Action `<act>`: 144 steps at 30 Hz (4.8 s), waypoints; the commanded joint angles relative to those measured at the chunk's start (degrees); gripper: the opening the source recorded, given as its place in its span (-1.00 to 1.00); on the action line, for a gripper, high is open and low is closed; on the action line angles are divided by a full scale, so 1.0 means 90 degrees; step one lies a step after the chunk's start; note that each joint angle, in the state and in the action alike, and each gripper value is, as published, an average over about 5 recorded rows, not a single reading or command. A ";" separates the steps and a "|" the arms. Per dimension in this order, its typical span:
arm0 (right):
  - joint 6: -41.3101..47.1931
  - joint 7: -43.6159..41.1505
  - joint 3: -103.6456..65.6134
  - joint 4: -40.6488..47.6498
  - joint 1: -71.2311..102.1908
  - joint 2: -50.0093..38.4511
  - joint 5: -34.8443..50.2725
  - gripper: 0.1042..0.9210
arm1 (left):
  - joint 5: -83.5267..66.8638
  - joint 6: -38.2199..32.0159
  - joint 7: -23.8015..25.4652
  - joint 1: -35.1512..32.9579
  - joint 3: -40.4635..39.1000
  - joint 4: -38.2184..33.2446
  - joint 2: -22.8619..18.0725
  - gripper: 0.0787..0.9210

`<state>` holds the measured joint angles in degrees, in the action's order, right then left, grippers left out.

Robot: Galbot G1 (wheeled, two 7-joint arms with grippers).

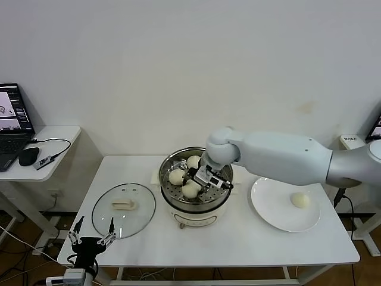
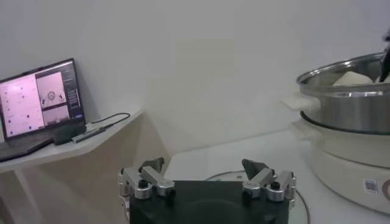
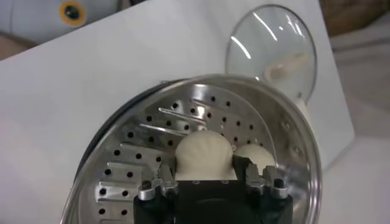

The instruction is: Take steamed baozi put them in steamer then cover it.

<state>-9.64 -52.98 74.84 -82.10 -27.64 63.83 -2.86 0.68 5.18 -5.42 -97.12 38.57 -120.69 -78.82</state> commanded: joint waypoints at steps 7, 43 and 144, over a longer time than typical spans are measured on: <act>-0.0527 0.0043 0.0081 0.0233 0.0123 0.0154 -0.0286 0.31 | -0.0005 -0.0027 -0.0007 0.0005 -0.0002 0.0049 -0.0013 0.77; 0.2817 -0.0717 -0.2912 -0.0532 0.1806 -0.4690 0.0420 0.76 | -0.0036 -0.0032 0.0008 -0.0033 -0.0107 -0.0079 0.0461 0.77; 0.5165 0.0836 -0.0992 -0.0122 -0.0400 -0.1302 0.3636 0.22 | 0.0047 -0.0048 0.0011 0.0172 -0.0147 0.0119 0.0440 0.77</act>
<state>27.30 -53.43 58.23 -79.49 -26.55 42.28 16.19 0.76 4.90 -5.27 -95.60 36.88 -120.16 -74.89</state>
